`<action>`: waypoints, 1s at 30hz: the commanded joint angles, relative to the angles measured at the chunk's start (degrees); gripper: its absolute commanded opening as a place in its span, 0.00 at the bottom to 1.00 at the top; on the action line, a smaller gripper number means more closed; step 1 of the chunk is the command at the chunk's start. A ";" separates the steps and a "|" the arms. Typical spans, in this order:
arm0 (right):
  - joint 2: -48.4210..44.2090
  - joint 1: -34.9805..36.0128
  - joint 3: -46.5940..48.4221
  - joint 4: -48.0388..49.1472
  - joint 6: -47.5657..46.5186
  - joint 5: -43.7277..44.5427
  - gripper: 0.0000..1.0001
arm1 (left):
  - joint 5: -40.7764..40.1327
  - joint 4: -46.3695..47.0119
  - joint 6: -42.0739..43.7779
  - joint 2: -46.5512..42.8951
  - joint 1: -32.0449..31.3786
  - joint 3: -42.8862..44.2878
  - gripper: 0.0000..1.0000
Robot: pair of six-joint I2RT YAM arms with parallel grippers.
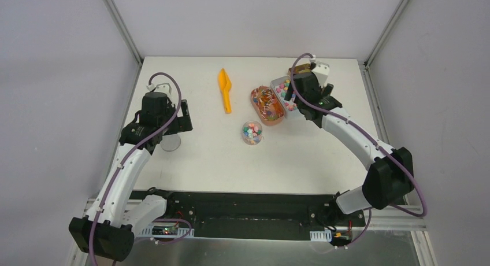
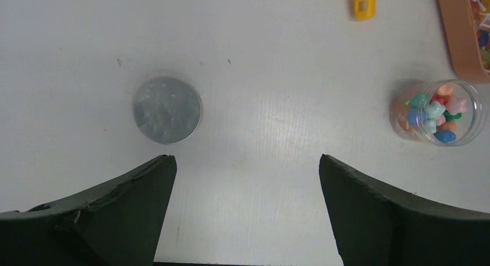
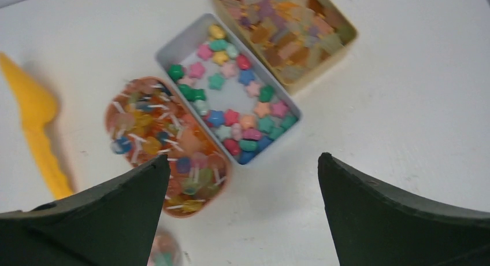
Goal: Pack the candies
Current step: Adjust the storage box at the center of the board.
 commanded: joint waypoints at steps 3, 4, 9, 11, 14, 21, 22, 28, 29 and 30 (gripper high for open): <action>-8.23 -6.78 -11.03 -2.13 6.57 -1.39 0.90 | -6.67 -0.32 -12.16 2.08 3.12 -2.41 0.99; -9.59 -7.89 -13.46 -0.66 7.95 -2.55 0.84 | -7.13 -0.73 -14.02 2.46 4.29 -3.17 0.99; -13.63 -15.98 -23.33 12.70 9.97 -9.44 0.42 | -3.44 -0.92 -16.28 4.68 8.81 -4.88 0.98; -12.49 -20.61 -22.82 15.88 8.46 -13.12 0.33 | -1.40 -0.40 -14.68 5.15 8.85 -4.98 0.98; -7.82 -24.38 -20.65 18.70 7.04 -17.62 0.23 | 1.25 0.70 -12.05 5.45 8.86 -4.76 0.98; 2.60 -29.34 -14.59 23.86 7.15 -24.19 0.18 | 9.98 2.96 -8.13 6.03 8.90 -3.93 0.99; 4.39 -29.99 -13.02 25.00 6.90 -27.12 0.16 | 10.87 3.35 -7.99 5.97 8.89 -4.19 0.99; 16.89 -30.76 -2.87 26.05 4.47 -40.38 0.00 | 14.15 3.75 -7.01 4.00 8.87 -4.93 0.98; 18.78 -30.76 -1.21 25.79 4.44 -41.90 0.00 | 13.95 3.82 -6.73 3.64 8.82 -5.02 0.98; 20.65 -30.76 0.44 25.60 4.30 -43.37 0.00 | 13.67 3.84 -6.46 3.06 8.85 -5.13 0.97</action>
